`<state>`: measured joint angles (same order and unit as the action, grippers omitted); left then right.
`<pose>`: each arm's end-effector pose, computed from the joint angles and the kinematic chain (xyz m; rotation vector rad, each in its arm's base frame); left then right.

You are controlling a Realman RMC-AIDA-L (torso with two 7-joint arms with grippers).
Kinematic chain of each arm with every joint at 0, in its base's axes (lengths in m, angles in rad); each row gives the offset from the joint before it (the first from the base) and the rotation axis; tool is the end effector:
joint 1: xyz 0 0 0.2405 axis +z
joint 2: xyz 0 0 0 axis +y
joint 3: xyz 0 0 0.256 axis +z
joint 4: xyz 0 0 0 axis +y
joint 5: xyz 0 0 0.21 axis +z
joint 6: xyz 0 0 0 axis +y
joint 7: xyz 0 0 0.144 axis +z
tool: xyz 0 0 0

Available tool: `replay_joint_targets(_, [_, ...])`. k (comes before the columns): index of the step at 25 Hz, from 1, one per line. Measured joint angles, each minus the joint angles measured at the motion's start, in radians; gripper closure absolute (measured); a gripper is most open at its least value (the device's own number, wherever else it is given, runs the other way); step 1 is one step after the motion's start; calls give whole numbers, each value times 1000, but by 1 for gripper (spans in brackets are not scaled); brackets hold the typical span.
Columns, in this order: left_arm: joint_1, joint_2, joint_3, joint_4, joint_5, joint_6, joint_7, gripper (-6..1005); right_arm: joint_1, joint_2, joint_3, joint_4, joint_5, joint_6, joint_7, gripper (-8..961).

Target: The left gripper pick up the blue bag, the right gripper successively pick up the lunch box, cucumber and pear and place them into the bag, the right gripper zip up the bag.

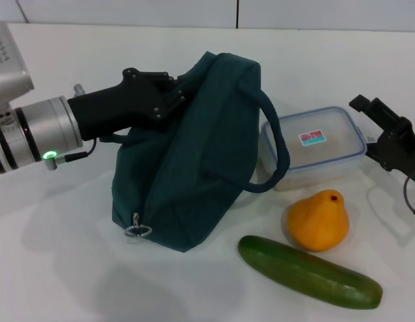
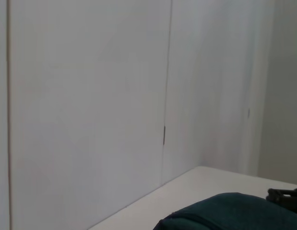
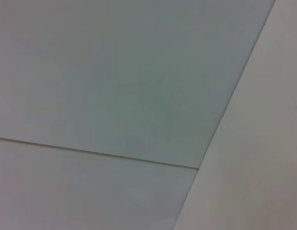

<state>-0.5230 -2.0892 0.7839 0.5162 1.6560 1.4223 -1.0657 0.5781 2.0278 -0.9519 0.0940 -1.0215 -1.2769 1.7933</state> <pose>-0.2503 0.3447 -0.0123 -2.4997 -0.3817 -0.8828 0.3021 0.3252 -0.0470 -1.5809 1.9729 1.4162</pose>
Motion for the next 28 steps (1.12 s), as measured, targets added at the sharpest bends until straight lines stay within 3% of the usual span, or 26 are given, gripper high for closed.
replay_joint_targets(11, [-1,-2,2,-11,-2,-5,38,881,56,0,5,6,-5,39,-4,161])
replay_joint_targets(20, [-2,-2,-3,-6,-2,-9,39,881,45,0,5,9,-7,49,-13,171])
replay_joint_targets(28, [-11,-1,1,-11,-2,-13,40,881,37,0,5,9,-4,50,-39,403])
